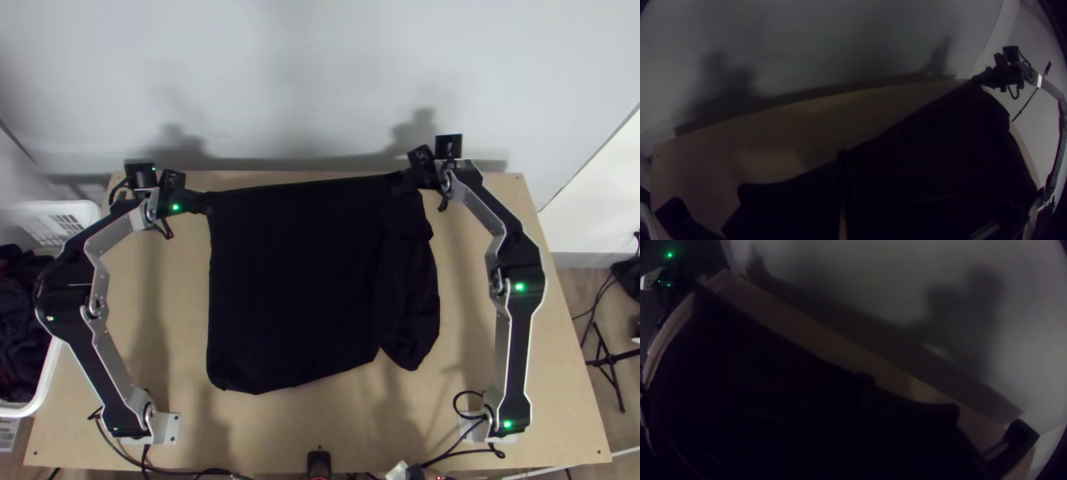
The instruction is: Fold the t-shirt
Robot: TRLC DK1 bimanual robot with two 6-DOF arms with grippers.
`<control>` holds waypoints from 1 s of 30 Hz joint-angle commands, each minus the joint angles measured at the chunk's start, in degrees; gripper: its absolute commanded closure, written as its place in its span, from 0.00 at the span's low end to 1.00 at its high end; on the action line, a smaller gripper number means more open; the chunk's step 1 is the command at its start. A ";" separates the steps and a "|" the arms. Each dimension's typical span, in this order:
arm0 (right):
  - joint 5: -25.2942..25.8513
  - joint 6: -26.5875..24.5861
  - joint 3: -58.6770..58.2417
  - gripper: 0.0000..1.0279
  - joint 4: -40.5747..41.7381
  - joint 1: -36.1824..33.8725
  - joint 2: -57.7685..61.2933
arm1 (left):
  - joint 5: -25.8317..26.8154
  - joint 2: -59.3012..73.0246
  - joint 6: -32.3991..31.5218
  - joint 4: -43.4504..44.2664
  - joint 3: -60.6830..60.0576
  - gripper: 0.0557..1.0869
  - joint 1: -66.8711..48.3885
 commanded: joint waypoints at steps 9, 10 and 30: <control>-1.68 -1.30 0.44 0.97 -8.21 -2.12 -1.21 | -1.91 0.06 0.04 -4.00 1.51 0.96 -4.64; -2.29 -1.56 -1.41 0.97 -8.38 -2.21 -2.97 | -1.91 -1.17 -0.05 -4.00 0.46 0.96 -4.73; -5.90 -3.23 -47.81 0.97 -3.90 -1.86 -42.25 | -1.03 -33.96 2.24 -3.74 -31.36 0.96 -6.57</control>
